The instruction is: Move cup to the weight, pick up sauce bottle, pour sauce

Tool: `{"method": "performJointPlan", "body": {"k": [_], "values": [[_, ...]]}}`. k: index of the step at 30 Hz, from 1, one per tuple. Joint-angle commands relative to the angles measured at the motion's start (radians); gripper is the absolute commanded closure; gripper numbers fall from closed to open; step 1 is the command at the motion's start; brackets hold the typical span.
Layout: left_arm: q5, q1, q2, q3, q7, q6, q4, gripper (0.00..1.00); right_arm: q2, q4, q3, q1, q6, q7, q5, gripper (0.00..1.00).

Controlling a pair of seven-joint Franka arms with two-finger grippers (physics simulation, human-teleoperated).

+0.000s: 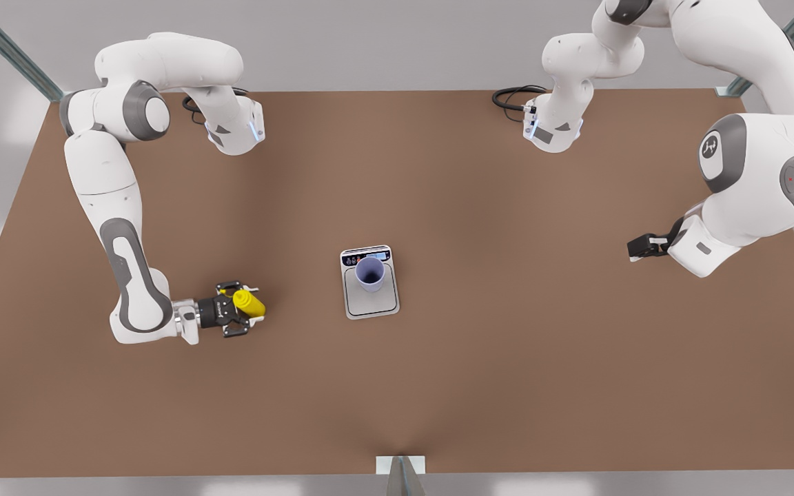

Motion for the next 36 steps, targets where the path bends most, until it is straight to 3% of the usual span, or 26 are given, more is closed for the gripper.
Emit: {"method": "performJointPlan", "body": {"k": [1,20,23,28,31,35,36], "values": [[0.000,0.000,0.000,0.000,0.000,0.000,0.000,0.00,0.000,0.000,0.000,0.000,-0.002,0.000,0.000,0.00],[0.000,-0.006,0.000,0.000,-0.009,-0.002,0.000,0.00,-0.003,-0.003,-0.001,-0.054,-0.025,0.009,-0.023,0.00],[0.000,-0.006,0.000,0.000,-0.009,-0.002,0.000,0.00,-0.003,-0.003,-0.001,-0.086,-0.035,0.006,-0.064,0.00],[0.000,-0.006,0.000,0.000,-0.011,-0.002,0.000,0.00,-0.051,0.086,-0.003,-0.222,-0.110,0.057,-0.317,0.00],[0.000,-0.008,0.001,0.000,-0.017,0.001,0.000,0.00,-0.147,0.316,0.006,-0.131,-0.178,0.702,-0.546,0.00],[0.019,-0.038,0.038,0.000,-0.023,0.026,0.008,0.00,-0.204,0.448,-0.005,0.026,-0.057,1.524,-0.750,0.00],[0.015,-0.038,0.018,0.005,-0.015,0.020,0.009,0.00,-0.282,0.413,-0.084,0.090,-0.055,1.695,-0.792,0.00]]}}
